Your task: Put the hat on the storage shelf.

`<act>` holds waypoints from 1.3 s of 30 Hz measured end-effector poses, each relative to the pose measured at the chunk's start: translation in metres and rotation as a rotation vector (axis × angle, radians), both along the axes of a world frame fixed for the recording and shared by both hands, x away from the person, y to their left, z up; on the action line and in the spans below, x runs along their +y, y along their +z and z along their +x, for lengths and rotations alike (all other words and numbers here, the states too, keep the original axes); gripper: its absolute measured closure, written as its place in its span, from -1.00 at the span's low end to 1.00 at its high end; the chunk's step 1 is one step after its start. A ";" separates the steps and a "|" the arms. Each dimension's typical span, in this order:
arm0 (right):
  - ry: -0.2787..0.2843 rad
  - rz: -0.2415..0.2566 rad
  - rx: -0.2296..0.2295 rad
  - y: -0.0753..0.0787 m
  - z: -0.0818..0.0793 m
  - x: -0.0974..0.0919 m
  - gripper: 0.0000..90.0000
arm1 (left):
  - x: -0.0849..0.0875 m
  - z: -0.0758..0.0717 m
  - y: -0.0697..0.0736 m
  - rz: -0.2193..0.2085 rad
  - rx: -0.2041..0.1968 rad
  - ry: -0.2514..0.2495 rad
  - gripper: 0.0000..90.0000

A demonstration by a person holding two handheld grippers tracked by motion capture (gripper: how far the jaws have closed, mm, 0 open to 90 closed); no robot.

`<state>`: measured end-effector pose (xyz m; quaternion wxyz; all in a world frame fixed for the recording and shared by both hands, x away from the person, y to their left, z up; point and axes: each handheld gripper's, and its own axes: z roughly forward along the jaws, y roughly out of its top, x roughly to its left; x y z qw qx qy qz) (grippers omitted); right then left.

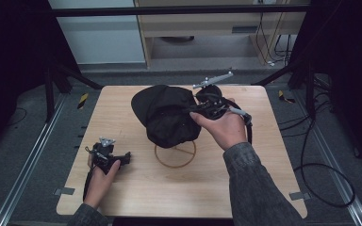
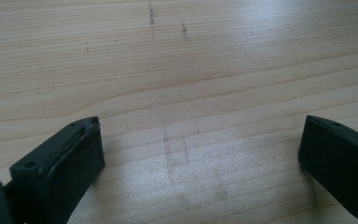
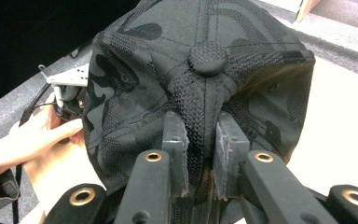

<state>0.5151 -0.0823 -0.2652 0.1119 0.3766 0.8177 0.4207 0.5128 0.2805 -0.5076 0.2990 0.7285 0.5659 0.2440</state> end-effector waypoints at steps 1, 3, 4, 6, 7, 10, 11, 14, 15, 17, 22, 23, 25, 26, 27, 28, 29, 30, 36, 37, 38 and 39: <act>0.003 0.002 0.004 -0.001 0.000 0.000 0.70 | 0.000 0.000 0.000 0.000 0.000 0.000 -1.00; 0.002 0.000 0.007 -0.001 0.000 0.000 0.69 | 0.000 0.000 0.000 0.000 0.000 -0.001 -1.00; 0.000 0.000 0.008 -0.001 0.000 0.000 0.68 | 0.000 0.000 0.000 0.000 0.000 -0.001 -1.00; 0.001 0.001 0.011 -0.002 0.000 0.000 0.68 | 0.000 0.000 0.000 0.000 0.000 -0.001 -1.00; 0.001 -0.001 0.012 -0.003 0.000 -0.001 0.68 | 0.000 0.000 0.000 0.000 0.000 -0.001 -1.00; 0.001 0.000 0.015 -0.004 0.000 -0.001 0.67 | 0.000 0.000 0.000 0.000 0.000 -0.002 -1.00; 0.003 0.000 0.018 -0.005 0.000 -0.002 0.66 | 0.000 0.000 0.000 0.000 0.000 -0.002 -1.00; 0.004 0.002 0.017 -0.005 0.000 -0.002 0.64 | 0.000 0.000 0.000 0.000 0.000 -0.001 -1.00; 0.004 0.001 0.018 -0.005 0.000 -0.002 0.64 | 0.000 0.000 0.000 0.000 0.000 -0.002 -1.00; 0.001 0.003 0.022 -0.005 -0.001 -0.003 0.62 | 0.000 0.000 0.000 0.000 0.000 -0.002 -1.00; 0.001 0.005 0.028 -0.006 -0.001 -0.006 0.62 | 0.000 0.000 0.000 -0.001 0.000 -0.003 -1.00; 0.000 0.006 0.031 -0.006 -0.001 -0.006 0.62 | 0.000 0.000 0.000 -0.001 -0.001 -0.003 -1.00; 0.001 0.006 0.028 -0.006 0.000 -0.007 0.62 | -0.001 0.000 0.000 0.000 -0.001 -0.004 -1.00; 0.000 0.009 0.029 -0.006 0.000 -0.007 0.62 | -0.001 0.000 0.000 0.000 0.000 -0.004 -1.00; 0.000 0.009 0.028 -0.007 0.000 -0.007 0.61 | -0.001 0.000 0.000 0.000 -0.001 -0.004 -1.00; -0.001 0.010 0.031 -0.007 0.000 -0.008 0.61 | -0.001 0.000 0.000 0.000 0.000 -0.005 -1.00; -0.002 0.011 0.031 -0.007 0.000 -0.008 0.61 | -0.001 0.000 0.000 0.000 0.000 -0.005 -1.00; -0.001 0.010 0.030 -0.007 0.000 -0.008 0.60 | -0.001 0.000 0.000 0.000 0.000 -0.005 -1.00; -0.007 0.021 0.034 -0.007 -0.001 -0.012 0.59 | -0.001 0.000 0.000 0.000 -0.001 -0.006 -1.00; -0.009 0.022 0.035 -0.007 -0.001 -0.013 0.59 | -0.001 0.000 0.000 0.000 -0.001 -0.006 -1.00; -0.009 0.022 0.035 -0.007 -0.001 -0.013 0.59 | -0.001 0.000 0.000 0.000 0.000 -0.007 -1.00; -0.009 0.028 0.036 -0.007 -0.001 -0.015 0.58 | -0.001 0.000 0.000 0.000 0.000 -0.007 -1.00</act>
